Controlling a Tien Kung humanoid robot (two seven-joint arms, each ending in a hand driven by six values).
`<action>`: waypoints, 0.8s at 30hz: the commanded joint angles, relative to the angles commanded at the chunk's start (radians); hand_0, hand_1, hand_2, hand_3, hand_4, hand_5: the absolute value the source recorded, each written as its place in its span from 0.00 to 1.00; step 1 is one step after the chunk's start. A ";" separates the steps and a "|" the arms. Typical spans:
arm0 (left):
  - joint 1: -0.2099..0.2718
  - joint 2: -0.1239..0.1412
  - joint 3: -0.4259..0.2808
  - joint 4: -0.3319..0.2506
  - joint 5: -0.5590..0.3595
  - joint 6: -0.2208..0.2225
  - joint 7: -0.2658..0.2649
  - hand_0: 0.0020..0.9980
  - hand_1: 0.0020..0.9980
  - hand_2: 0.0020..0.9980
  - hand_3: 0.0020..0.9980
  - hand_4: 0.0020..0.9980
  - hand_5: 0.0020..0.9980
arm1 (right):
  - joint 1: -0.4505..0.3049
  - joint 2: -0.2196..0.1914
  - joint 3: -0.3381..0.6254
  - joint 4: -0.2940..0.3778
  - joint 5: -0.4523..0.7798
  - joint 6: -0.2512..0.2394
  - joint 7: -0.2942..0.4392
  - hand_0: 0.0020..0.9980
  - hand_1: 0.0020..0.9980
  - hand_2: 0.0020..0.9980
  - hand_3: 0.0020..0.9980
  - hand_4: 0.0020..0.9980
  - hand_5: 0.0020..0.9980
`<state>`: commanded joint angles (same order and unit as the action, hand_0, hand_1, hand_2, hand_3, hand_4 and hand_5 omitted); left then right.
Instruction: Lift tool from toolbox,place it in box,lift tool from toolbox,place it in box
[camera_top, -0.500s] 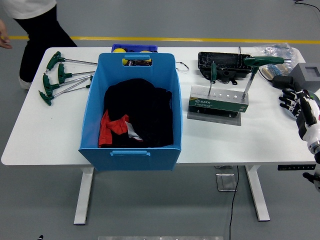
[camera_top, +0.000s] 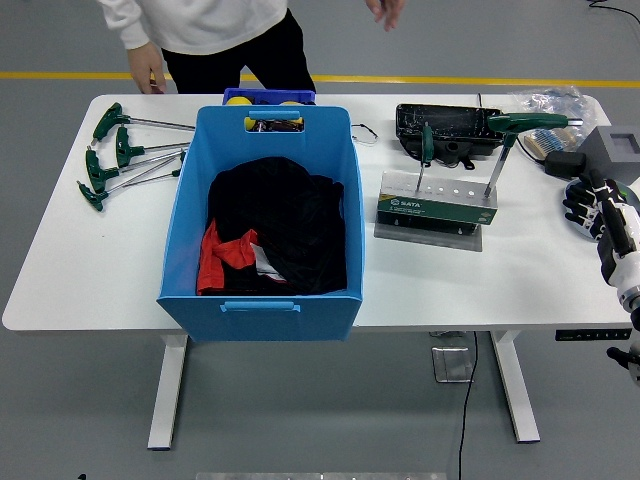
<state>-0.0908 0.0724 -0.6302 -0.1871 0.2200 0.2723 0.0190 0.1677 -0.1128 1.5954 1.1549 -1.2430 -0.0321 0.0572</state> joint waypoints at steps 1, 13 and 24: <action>0.001 0.000 -0.002 0.000 0.004 0.000 0.001 0.67 0.68 0.72 0.75 0.92 0.84 | -0.001 0.000 0.001 0.001 0.000 -0.001 0.000 0.80 0.75 0.83 0.86 1.00 0.95; -0.001 0.006 0.031 -0.004 -0.032 -0.001 -0.002 0.67 0.68 0.72 0.75 0.92 0.84 | 0.002 -0.001 0.009 0.010 0.003 -0.023 -0.001 0.80 0.75 0.83 0.86 1.00 0.94; -0.003 0.006 0.062 -0.005 -0.076 -0.002 -0.012 0.67 0.68 0.72 0.75 0.91 0.84 | 0.028 -0.043 -0.035 0.033 -0.064 -0.143 0.058 0.83 0.81 0.87 0.90 1.00 0.87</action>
<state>-0.0937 0.0788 -0.5683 -0.1924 0.1445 0.2706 0.0074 0.1961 -0.1555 1.5600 1.1883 -1.3070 -0.1754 0.1152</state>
